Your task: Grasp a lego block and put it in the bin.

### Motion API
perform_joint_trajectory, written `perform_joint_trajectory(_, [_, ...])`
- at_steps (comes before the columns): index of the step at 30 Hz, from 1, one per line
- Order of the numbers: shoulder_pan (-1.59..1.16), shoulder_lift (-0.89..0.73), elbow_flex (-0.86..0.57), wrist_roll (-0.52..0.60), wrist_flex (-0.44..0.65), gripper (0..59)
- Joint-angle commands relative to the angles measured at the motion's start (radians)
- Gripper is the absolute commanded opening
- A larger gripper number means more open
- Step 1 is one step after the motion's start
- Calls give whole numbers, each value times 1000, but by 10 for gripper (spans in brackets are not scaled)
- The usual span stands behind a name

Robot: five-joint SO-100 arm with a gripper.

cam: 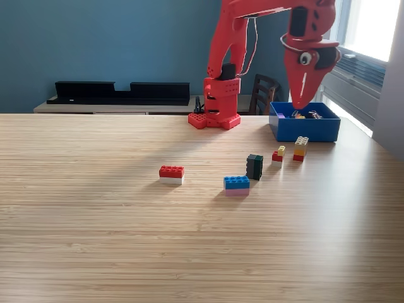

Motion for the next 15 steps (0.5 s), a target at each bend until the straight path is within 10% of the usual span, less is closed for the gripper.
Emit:
perform_joint_trajectory(1, [275,28,-69,-14,46,1])
perform_joint_trajectory(15, [402,28,-60,-18,41,1])
